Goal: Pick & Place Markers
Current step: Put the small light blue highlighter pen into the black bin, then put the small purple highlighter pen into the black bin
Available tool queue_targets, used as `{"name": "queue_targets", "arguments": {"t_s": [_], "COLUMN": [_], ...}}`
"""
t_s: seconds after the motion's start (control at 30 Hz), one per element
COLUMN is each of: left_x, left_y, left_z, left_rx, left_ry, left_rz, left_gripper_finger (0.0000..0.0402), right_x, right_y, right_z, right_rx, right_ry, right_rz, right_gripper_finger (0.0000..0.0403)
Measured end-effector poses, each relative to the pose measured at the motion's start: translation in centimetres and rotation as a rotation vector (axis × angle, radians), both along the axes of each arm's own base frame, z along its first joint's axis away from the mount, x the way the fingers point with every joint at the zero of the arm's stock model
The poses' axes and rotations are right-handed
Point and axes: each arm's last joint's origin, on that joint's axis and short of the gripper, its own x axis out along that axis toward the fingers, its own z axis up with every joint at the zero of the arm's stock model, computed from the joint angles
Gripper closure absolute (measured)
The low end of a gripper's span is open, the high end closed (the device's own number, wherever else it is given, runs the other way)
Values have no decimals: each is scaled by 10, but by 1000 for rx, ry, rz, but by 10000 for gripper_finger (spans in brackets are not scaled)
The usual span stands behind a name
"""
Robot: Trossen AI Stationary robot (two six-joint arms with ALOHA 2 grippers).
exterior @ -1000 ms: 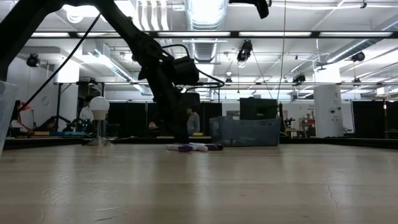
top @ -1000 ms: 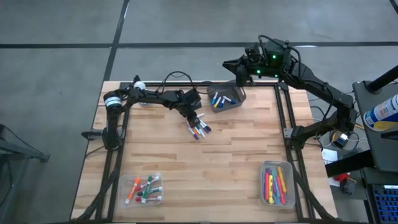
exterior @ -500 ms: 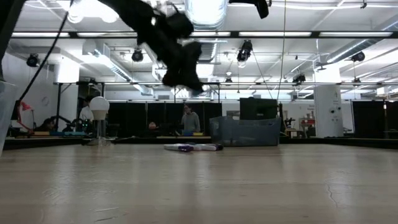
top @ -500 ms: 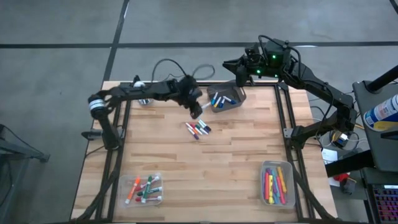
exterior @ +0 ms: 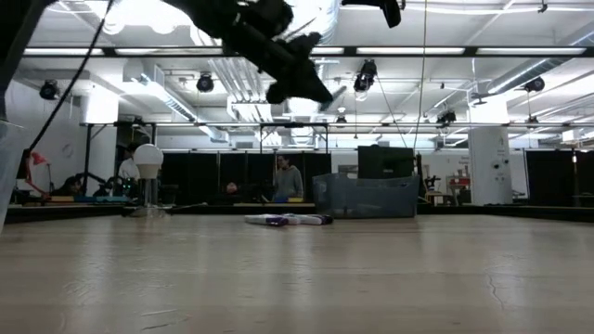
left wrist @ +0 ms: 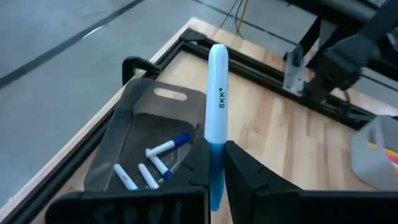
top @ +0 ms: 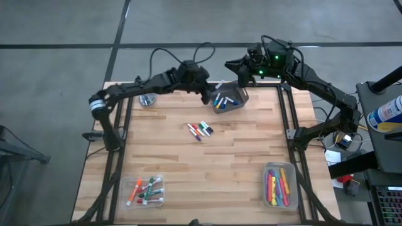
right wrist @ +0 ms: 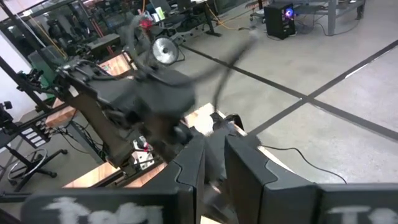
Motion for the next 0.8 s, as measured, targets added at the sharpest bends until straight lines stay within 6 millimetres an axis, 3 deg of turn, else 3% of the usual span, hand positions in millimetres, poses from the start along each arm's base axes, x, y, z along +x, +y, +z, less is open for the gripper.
{"name": "queue_targets", "arguments": {"t_s": [0.13, 0.3, 0.4, 0.6, 0.8], "left_x": [20, 42, 47, 46, 34], "left_y": [14, 30, 36, 39, 37], "left_z": [-23, -66, -77, -72, -42], "left_rx": [-20, -100, -183, -184, -97], "left_ry": [46, 134, 169, 192, 147], "left_rz": [6, 30, 77, 94, 95], "left_gripper_finger": [390, 397, 397, 396, 395], "right_x": [0, 0, 0, 0, 0], "right_y": [0, 0, 0, 0, 0], "right_z": [0, 0, 0, 0, -1], "right_rx": [-1, 0, 1, 2, -7], "right_ry": [0, 1, 3, 3, 8], "right_rz": [0, 0, 0, 1, -13], "right_gripper_finger": [346, 346, 346, 346, 346]}}
